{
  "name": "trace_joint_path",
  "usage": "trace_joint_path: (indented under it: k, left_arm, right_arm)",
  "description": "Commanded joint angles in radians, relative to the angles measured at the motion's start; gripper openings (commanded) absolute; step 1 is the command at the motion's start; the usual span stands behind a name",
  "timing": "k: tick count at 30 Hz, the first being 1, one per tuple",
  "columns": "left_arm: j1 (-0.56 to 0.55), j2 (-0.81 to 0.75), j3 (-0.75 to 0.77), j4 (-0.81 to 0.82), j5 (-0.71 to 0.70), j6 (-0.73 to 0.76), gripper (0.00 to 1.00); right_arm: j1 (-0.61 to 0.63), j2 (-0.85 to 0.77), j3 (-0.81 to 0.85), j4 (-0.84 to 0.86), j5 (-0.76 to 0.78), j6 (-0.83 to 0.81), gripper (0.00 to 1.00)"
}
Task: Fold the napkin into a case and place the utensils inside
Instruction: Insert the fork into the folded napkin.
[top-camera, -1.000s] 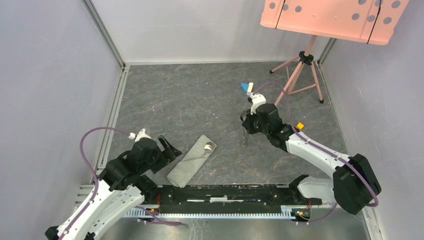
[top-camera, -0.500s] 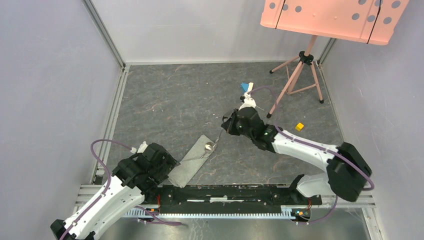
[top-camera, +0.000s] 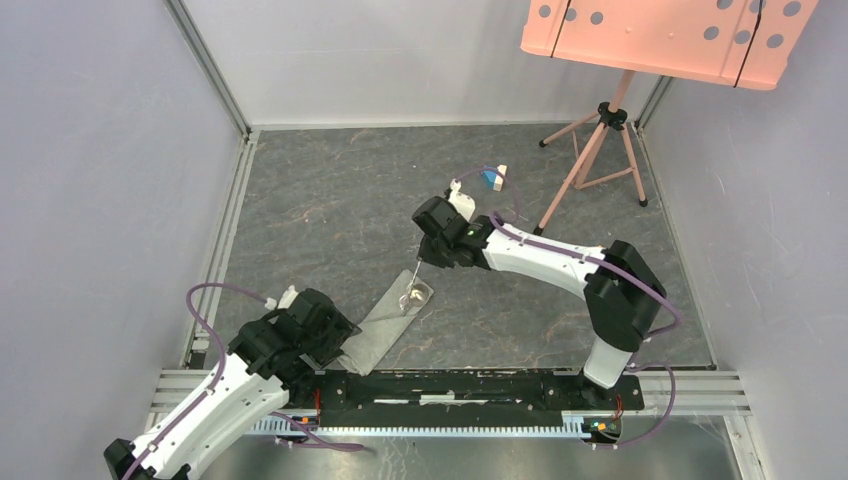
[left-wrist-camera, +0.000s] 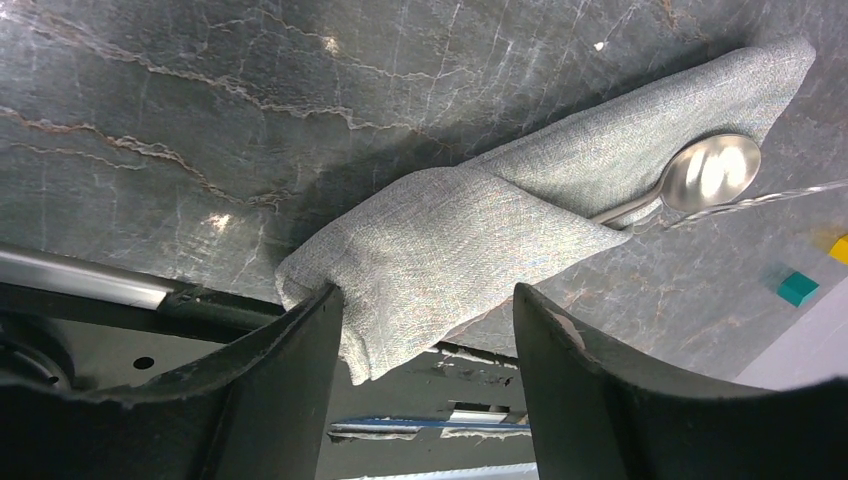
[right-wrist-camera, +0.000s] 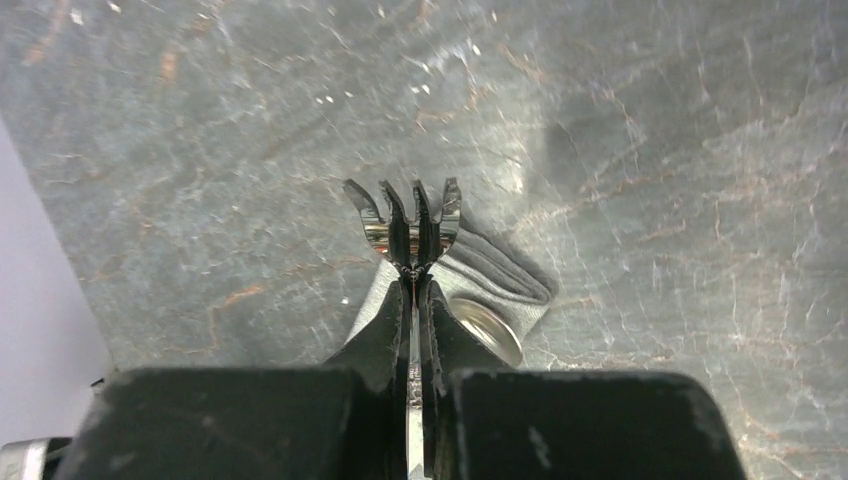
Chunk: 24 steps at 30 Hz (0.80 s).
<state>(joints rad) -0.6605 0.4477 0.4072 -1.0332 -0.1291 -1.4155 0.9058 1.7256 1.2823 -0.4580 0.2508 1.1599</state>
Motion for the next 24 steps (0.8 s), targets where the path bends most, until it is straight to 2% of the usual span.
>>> trace_joint_path:
  k: [1, 10, 17, 20, 24]
  left_arm:
    - [-0.002, -0.017, -0.002, -0.011, -0.015, -0.063, 0.69]
    - [-0.002, -0.043, 0.018, -0.09, -0.011, -0.063, 0.6]
    - [-0.002, -0.047, -0.016, -0.073, -0.006, -0.057, 0.58]
    - [-0.002, -0.047, -0.037, -0.053, -0.006, -0.057, 0.53]
    - [-0.002, -0.048, -0.052, -0.043, -0.012, -0.056, 0.52]
  right_arm:
    - [0.041, 0.05, 0.059, -0.087, 0.065, 0.129, 0.0]
    - [0.099, 0.163, 0.191, -0.206, 0.126, 0.229, 0.0]
    - [0.13, 0.212, 0.264, -0.236, 0.144, 0.28, 0.0]
    - [0.153, 0.236, 0.288, -0.266, 0.138, 0.317, 0.0]
    - [0.186, 0.253, 0.304, -0.311, 0.128, 0.378, 0.0]
